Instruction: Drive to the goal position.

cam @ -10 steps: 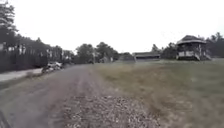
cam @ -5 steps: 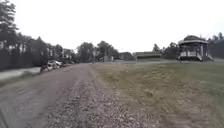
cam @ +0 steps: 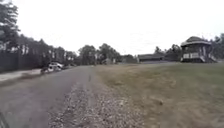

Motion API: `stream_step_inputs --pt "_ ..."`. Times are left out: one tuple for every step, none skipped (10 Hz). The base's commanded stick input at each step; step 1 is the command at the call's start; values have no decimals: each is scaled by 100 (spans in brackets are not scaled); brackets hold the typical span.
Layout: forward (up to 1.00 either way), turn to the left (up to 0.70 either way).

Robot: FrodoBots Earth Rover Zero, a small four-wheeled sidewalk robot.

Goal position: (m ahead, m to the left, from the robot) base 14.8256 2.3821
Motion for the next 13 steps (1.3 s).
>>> stream_step_inputs --pt "70 0" --pt "70 0" --pt "70 0" --pt "70 0" --pt "70 0" --pt "70 0" --pt "70 0" --pt "70 0" --pt "70 0" --pt "70 0" --pt "70 0" --pt "70 0" --pt "70 0"
